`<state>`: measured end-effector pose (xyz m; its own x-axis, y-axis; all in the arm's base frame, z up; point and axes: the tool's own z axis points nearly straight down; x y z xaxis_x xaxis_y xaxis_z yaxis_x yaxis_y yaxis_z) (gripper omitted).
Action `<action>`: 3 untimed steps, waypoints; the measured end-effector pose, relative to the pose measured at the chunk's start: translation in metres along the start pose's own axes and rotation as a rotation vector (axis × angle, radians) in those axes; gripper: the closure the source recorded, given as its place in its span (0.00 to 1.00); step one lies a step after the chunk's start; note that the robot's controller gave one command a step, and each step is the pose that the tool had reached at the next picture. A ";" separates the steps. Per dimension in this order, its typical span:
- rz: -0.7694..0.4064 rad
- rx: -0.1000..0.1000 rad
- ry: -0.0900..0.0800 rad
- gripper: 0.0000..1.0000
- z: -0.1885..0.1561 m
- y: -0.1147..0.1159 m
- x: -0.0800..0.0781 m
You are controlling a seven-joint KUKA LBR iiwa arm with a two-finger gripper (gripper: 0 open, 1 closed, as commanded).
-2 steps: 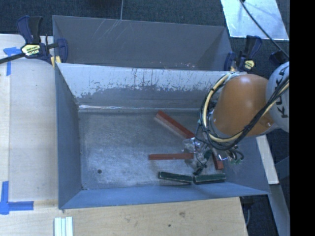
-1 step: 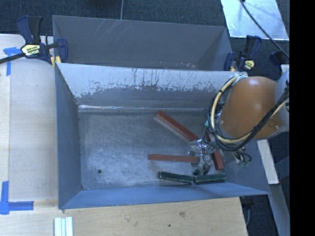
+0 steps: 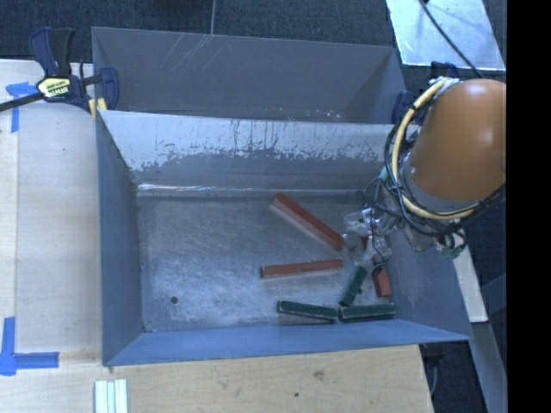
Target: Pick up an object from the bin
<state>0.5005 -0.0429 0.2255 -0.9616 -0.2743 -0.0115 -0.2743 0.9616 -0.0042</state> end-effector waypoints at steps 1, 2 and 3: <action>0.002 -0.004 0.009 0.00 0.004 0.000 0.002; 0.270 -0.003 0.016 0.00 0.158 -0.009 -0.004; 0.268 -0.002 0.009 1.00 0.155 -0.009 -0.006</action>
Offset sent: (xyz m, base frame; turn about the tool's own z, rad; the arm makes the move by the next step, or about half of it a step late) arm 0.0000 0.0000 0.0000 0.0000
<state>0.5104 -0.0503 0.0708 -1.0000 -0.0094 -0.0034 -0.0094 1.0000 -0.0002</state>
